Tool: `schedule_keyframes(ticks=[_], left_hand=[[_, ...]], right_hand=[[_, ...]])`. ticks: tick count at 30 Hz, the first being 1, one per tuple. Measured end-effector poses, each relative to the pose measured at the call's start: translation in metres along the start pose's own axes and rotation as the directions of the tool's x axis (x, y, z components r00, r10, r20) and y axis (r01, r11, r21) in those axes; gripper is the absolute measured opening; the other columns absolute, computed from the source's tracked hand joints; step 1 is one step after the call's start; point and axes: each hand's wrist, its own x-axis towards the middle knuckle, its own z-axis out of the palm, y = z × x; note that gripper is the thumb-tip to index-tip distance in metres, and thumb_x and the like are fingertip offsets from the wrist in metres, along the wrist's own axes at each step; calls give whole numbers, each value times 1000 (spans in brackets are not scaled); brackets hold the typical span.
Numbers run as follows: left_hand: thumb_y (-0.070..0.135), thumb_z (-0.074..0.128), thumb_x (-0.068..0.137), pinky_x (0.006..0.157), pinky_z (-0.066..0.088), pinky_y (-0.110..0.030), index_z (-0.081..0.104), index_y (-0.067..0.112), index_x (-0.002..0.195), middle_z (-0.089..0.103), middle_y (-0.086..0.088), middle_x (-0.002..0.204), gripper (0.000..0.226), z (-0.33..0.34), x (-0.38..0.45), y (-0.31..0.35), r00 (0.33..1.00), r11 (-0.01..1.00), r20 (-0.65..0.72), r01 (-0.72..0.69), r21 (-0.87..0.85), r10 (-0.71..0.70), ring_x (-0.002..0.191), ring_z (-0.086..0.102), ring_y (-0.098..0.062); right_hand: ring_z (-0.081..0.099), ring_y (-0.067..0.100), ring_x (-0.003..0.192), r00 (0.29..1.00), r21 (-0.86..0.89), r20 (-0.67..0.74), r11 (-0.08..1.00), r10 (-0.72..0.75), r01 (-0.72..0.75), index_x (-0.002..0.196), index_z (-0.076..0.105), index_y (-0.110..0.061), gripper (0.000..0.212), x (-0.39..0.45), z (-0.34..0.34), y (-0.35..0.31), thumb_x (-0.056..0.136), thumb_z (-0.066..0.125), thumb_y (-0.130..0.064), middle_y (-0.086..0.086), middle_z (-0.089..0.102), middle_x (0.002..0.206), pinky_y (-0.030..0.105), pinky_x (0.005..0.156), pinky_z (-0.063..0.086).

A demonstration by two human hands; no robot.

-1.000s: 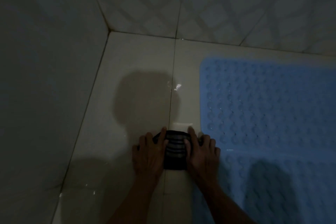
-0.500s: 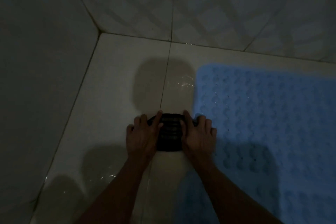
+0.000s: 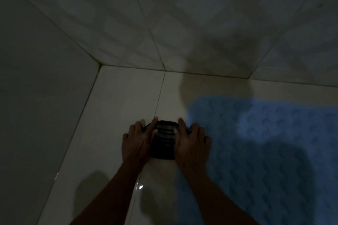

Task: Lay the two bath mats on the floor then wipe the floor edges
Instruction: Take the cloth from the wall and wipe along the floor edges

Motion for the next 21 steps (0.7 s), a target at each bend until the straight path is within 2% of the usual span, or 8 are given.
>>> schedule_keyframes(ticks=[5, 9, 12, 15, 18, 21], left_hand=[[51, 28, 100, 68, 51, -44, 48, 37, 148, 60, -14, 110, 54, 2, 10, 0, 999, 1000, -51, -6, -18, 5, 95, 60, -34], [50, 31, 102, 65, 48, -40, 48, 34, 148, 59, -14, 108, 52, 10, 23, -1, 990, 999, -138, -43, -17, 41, 89, 58, -32], [51, 29, 101, 65, 44, -38, 49, 33, 148, 60, -15, 104, 54, 12, 29, 0, 987, 1000, -159, -18, 5, 18, 85, 55, -32], [53, 27, 100, 72, 45, -40, 50, 33, 147, 62, -13, 112, 56, 14, 26, 3, 989, 999, -142, 45, -30, -48, 93, 53, -32], [54, 29, 99, 84, 45, -44, 50, 34, 147, 59, -12, 123, 56, 19, 18, 9, 987, 989, -115, 100, -106, -112, 106, 47, -31], [57, 23, 100, 82, 45, -43, 52, 35, 145, 60, -14, 118, 58, 21, 27, 7, 986, 992, -135, 85, -97, -98, 101, 46, -31]], right_hand=[[54, 33, 93, 999, 4, 22, 999, -49, 49, 133, 60, -26, 39, 9, 5, 6, 98, 53, -43, 9, 60, 102, 43, 74, 43], [53, 34, 94, 1000, -54, 19, 998, -7, 8, 132, 61, -25, 40, 23, 10, 3, 97, 50, -43, 12, 61, 104, 45, 76, 44], [57, 35, 93, 999, -66, 35, 998, 21, -19, 131, 61, -24, 44, 29, 8, 2, 98, 42, -45, 14, 62, 103, 47, 76, 47], [59, 37, 97, 995, -51, 35, 995, 93, -91, 132, 62, -24, 45, 25, 7, -4, 95, 50, -47, 16, 64, 111, 50, 81, 47], [60, 38, 99, 996, -94, 42, 993, 79, -75, 138, 57, -26, 49, 17, 10, -5, 95, 54, -49, 16, 63, 117, 50, 82, 46], [59, 37, 92, 998, -131, -6, 989, 63, -64, 138, 58, -27, 49, 26, 14, -3, 94, 56, -49, 16, 65, 111, 47, 77, 46]])
